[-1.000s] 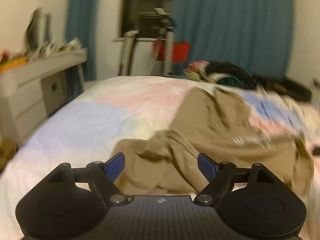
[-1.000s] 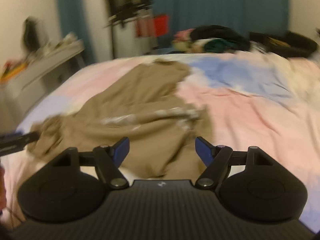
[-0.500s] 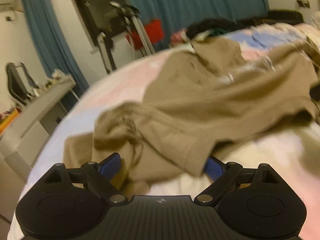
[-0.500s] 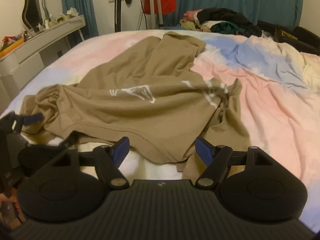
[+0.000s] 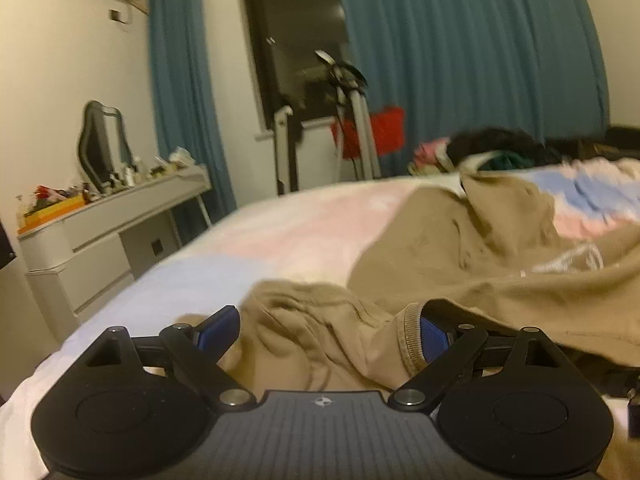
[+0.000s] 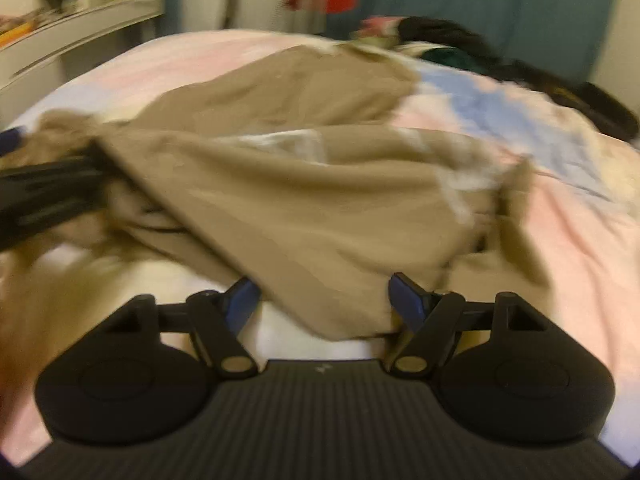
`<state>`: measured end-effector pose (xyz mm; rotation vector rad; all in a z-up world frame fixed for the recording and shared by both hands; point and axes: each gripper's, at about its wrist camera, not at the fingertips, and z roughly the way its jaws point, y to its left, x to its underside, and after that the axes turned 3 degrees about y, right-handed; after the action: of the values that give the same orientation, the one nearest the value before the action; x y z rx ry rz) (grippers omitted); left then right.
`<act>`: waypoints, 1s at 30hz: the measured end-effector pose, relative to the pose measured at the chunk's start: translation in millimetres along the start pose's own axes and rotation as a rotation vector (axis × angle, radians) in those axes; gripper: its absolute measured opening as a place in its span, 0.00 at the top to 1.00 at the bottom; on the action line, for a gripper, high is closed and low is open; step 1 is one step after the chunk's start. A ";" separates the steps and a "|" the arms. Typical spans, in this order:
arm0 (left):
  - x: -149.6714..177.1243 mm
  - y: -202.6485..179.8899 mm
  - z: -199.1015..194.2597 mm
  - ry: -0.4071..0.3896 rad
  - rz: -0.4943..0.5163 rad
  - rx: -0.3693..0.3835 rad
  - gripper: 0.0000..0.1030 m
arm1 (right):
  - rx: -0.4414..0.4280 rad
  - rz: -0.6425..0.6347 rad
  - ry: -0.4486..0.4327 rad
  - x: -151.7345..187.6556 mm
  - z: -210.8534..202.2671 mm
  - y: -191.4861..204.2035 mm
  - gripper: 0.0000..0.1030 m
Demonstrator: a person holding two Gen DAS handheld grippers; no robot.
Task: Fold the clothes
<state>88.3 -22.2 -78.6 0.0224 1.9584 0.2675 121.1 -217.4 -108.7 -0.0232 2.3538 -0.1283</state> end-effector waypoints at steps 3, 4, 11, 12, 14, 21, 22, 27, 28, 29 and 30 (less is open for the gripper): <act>-5.0 2.7 -13.2 -0.047 -0.031 -0.007 0.10 | 0.048 0.163 -0.089 -3.5 -17.3 -26.9 0.28; -6.2 2.4 -18.1 -0.060 -0.036 -0.005 0.10 | 0.051 0.224 -0.129 -4.6 -25.3 -36.4 0.28; -3.3 -14.8 -42.2 -0.076 0.038 0.059 0.11 | 0.077 0.374 -0.295 -3.3 -58.0 -61.4 0.28; -1.6 -20.2 -40.5 -0.068 0.064 0.057 0.11 | 0.077 0.377 -0.300 -3.0 -58.9 -62.0 0.28; 4.3 -31.1 -31.8 -0.043 0.120 0.047 0.11 | 0.072 0.382 -0.296 -2.7 -58.4 -62.9 0.28; 10.2 -38.8 11.0 0.003 0.133 -0.054 0.12 | 0.065 0.288 -0.222 -0.6 -42.6 -47.0 0.28; 7.0 -32.8 16.3 0.010 0.104 -0.050 0.13 | 0.062 0.259 -0.185 0.9 -35.6 -43.0 0.28; -4.8 -4.6 14.1 -0.043 -0.054 -0.098 0.13 | 0.081 0.188 -0.044 12.6 -10.1 -31.6 0.28; -7.4 2.2 10.2 -0.057 -0.092 -0.095 0.12 | 0.092 0.190 -0.026 16.0 -7.3 -31.5 0.28; -9.8 7.9 5.5 -0.071 -0.126 -0.100 0.12 | 0.109 0.201 -0.014 18.9 -5.7 -32.5 0.28; -12.1 12.2 0.8 -0.081 -0.153 -0.102 0.12 | 0.143 0.230 -0.022 20.0 -7.8 -36.7 0.28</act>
<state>92.5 -11.9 -65.5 -0.1796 1.8526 0.2607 100.6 -254.4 -113.6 0.3132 2.3007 -0.1815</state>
